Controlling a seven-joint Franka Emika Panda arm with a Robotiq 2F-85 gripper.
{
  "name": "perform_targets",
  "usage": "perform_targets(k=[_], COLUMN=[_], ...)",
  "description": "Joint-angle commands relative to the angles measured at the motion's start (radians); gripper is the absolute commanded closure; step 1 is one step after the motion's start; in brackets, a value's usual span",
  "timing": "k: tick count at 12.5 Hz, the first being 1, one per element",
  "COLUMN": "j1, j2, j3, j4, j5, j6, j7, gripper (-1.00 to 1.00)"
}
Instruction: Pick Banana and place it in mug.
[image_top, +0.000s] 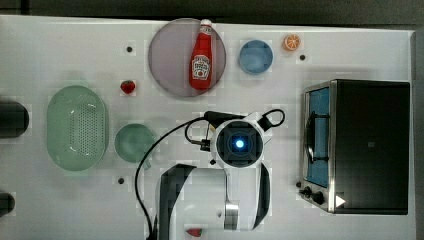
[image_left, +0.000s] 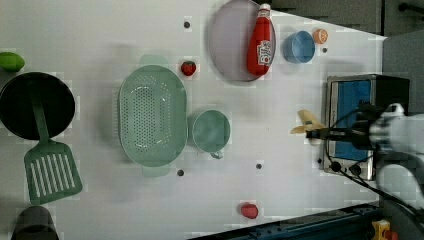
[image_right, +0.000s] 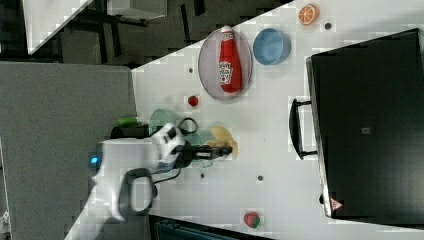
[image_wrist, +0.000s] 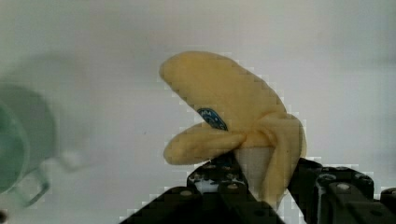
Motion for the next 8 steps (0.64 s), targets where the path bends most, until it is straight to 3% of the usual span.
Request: perform_targets(k=[1, 3, 6, 8], j1=[0.003, 0.021, 0.062, 0.078], j2=[-0.102, -0.152, -0.156, -0.15], j3=[0.032, 0.077, 0.171, 0.248], j4=[0.07, 0.095, 0.107, 0.108], j5=[0.009, 0.022, 0.171, 0.204], j6=[-0.129, -0.226, -0.25, -0.234], j7=[0.042, 0.128, 0.303, 0.446], gripper=[0.37, 0.37, 0.37, 0.37])
